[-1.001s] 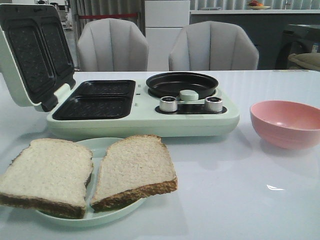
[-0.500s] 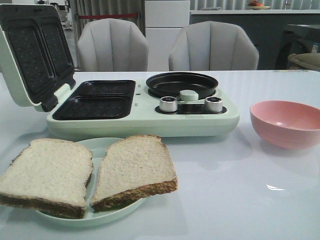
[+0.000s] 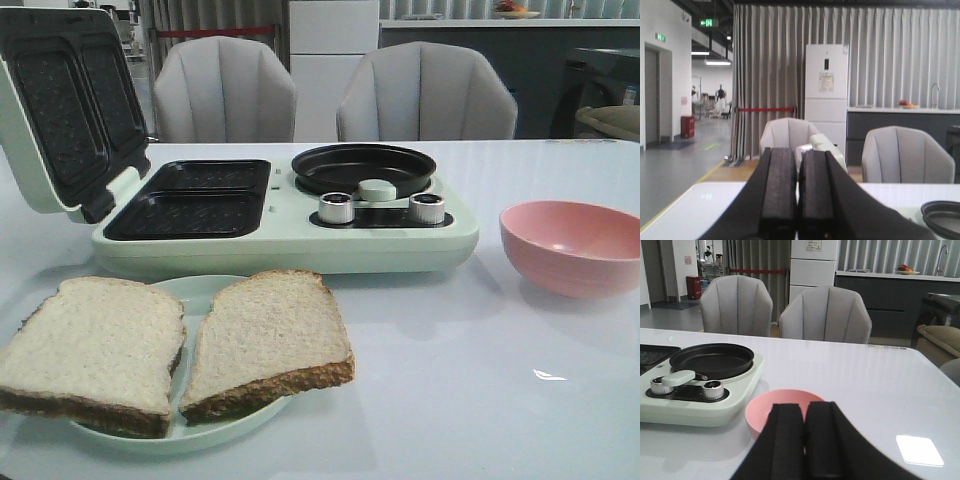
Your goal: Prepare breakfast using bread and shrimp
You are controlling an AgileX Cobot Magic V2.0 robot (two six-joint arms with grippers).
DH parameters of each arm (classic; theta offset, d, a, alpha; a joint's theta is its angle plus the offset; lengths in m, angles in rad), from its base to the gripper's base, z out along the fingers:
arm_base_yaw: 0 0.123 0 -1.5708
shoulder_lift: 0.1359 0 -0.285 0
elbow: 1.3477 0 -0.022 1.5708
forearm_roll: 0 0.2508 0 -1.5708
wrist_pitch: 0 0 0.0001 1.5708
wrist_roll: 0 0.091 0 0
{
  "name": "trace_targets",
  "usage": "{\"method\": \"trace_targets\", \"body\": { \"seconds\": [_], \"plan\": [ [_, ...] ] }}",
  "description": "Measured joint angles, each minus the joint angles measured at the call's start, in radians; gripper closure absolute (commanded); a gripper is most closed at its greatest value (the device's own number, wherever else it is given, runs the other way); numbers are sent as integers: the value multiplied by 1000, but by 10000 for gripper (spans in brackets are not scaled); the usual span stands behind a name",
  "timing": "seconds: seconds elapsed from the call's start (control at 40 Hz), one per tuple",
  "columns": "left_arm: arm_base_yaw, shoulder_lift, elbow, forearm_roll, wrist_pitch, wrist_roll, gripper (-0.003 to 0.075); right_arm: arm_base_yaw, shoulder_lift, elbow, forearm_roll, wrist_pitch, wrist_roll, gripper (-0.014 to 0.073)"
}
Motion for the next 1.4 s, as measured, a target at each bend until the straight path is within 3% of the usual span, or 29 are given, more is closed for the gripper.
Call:
{"method": "trace_targets", "body": {
  "seconds": [0.18,0.28,0.7,0.83,1.05,1.4],
  "plan": [
    [0,122,-143,9,230,0,609,0,0,0,0,0,0,452],
    [0,177,-170,7,295,0,609,0,0,0,0,0,0,452],
    [0,233,-174,6,306,0,601,0,0,0,0,0,0,452],
    [0,233,-174,4,306,0,514,0,0,0,0,0,0,452],
    [0,233,-174,4,304,0,199,0,0,0,0,0,0,452],
    [0,233,-174,4,289,0,192,0,0,0,0,0,0,452]
  ]
}}
